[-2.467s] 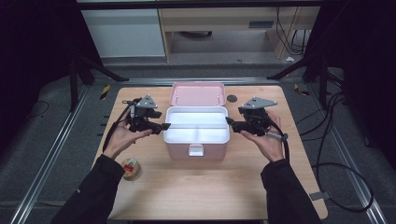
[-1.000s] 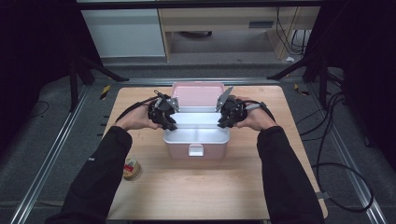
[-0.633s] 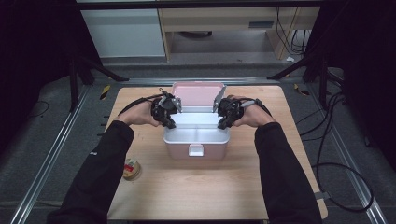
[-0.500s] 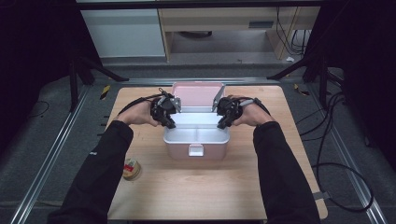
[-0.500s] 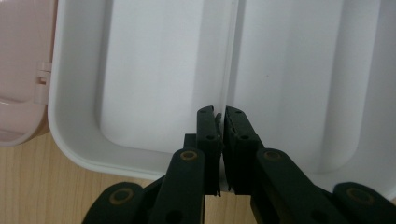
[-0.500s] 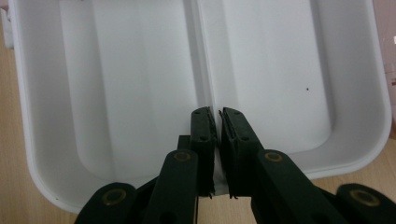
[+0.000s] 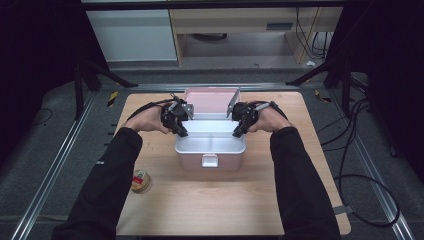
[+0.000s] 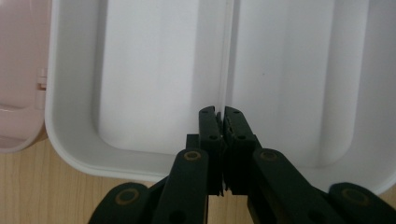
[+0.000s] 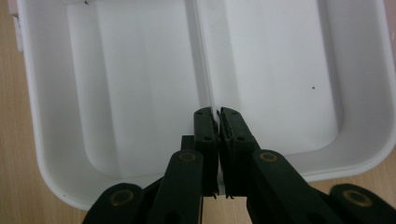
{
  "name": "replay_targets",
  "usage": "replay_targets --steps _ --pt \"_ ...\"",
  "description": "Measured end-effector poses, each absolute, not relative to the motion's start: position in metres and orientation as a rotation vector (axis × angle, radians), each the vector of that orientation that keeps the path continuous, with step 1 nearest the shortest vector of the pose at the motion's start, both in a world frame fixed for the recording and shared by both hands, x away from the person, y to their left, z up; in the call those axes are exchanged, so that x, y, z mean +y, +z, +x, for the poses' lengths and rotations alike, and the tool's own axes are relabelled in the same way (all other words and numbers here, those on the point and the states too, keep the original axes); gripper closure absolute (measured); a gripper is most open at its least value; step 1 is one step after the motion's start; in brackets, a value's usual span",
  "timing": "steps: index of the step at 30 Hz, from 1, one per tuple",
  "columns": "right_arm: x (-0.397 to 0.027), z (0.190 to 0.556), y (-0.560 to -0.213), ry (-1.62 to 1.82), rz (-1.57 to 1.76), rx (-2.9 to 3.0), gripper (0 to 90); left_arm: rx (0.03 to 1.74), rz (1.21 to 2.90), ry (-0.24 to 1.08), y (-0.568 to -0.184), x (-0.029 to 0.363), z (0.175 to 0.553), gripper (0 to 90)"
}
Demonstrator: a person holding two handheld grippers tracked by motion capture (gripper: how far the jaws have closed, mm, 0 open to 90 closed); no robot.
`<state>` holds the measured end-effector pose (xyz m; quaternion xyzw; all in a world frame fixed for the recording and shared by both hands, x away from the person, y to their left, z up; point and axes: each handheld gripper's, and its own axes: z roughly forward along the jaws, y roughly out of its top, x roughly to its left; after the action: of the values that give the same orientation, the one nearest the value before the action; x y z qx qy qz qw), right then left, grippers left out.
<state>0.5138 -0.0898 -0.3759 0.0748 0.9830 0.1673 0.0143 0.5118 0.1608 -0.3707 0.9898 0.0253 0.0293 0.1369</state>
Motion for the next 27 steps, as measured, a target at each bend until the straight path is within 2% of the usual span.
replay_targets --steps 12,20,27 --pt "-0.097 0.505 -0.351 0.598 0.206 2.979 86.1 0.04 2.853 0.166 -0.336 0.16 0.502 88.5" --pt "-0.095 0.478 -0.32 0.551 0.182 2.955 86.7 0.029 2.838 0.167 -0.317 0.161 0.479 88.6" --pt "-0.092 0.45 -0.308 0.573 0.161 2.963 87.0 0.005 2.856 0.16 -0.304 0.164 0.449 88.9"
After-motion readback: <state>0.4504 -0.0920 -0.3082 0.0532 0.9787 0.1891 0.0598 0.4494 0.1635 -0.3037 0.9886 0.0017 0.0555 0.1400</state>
